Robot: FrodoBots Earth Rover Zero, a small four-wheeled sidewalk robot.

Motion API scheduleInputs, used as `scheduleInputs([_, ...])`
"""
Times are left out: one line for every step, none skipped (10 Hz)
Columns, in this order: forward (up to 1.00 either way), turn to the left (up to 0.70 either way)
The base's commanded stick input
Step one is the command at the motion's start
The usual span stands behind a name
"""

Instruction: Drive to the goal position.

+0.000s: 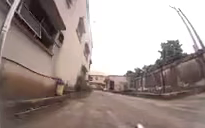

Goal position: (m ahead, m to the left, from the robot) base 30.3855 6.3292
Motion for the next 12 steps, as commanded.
scheduleInputs([0.84, 0.03])
scheduleInputs([0.84, 0.03])
scheduleInputs([0.84, 0.03])
scheduleInputs([0.84, 0.03])
scheduleInputs([0.84, 0.03])
scheduleInputs([0.84, 0.03])
scheduleInputs([0.84, 0.03])
scheduleInputs([0.84, 0.03])
scheduleInputs([0.84, 0.03])
scheduleInputs([0.84, 0.03])
scheduleInputs([0.84, 0.03])
scheduleInputs([0.84, 0.03])
